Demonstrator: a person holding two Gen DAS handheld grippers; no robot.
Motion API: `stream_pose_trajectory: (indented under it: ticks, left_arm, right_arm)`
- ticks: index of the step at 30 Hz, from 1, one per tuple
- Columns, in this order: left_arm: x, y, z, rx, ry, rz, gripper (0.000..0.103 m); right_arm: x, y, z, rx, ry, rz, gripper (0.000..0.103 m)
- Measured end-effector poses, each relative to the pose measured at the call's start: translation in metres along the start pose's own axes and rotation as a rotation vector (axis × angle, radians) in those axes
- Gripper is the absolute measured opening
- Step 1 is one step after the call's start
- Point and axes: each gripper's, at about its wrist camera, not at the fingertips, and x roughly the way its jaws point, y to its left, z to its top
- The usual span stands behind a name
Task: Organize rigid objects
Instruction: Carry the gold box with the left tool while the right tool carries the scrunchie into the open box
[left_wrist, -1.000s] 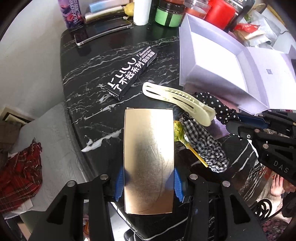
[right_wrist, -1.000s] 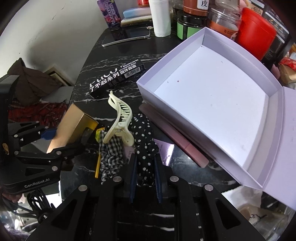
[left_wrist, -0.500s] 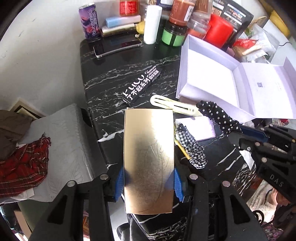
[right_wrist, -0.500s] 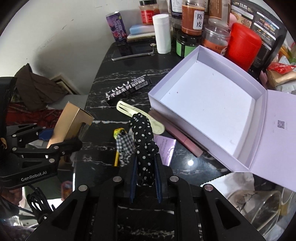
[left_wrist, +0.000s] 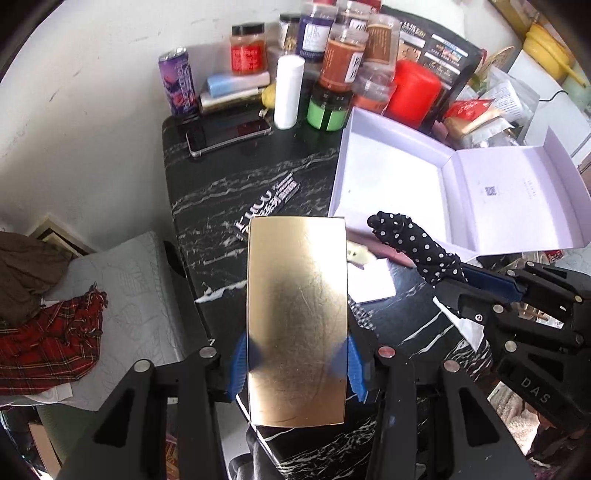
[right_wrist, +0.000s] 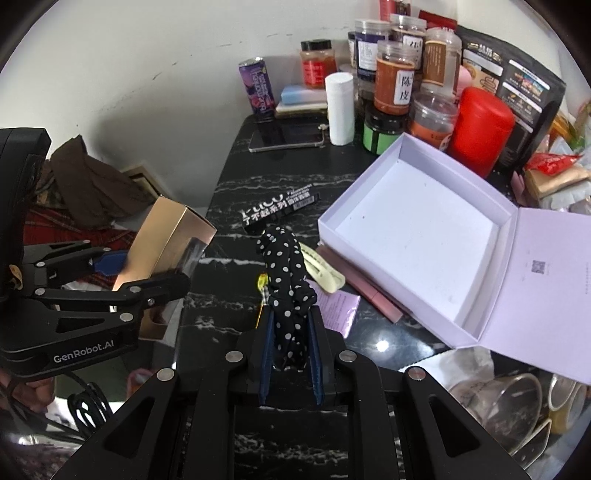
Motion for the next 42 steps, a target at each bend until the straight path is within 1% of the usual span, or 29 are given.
stream_pose_trajectory:
  ticks: [5,16,24,32,42]
  left_arm:
    - [-0.01,-0.012,0.009,0.01,-0.034,-0.005,0.044]
    - [-0.015,-0.04,0.032,0.03,-0.066,-0.036,0.044]
    - [-0.013,-0.064,0.062,0.066,-0.094,-0.053,0.044]
    - [0.0,-0.086,0.091,0.107,-0.105,-0.077,0.044]
    - [0.035,-0.11,0.127,0.147,-0.074,-0.101,0.044]
  right_arm:
    - [-0.014,-0.005,0.003,0.006,-0.032,-0.017,0.017]
    - [-0.046,-0.027,0.023,0.009,-0.091,-0.07,0.017]
    - [-0.06,-0.054,0.037,0.03,-0.117,-0.111,0.017]
    - [-0.06,-0.085,0.052,0.065,-0.129,-0.148,0.017]
    - [-0.045,-0.126,0.066,0.113,-0.116,-0.183,0.017]
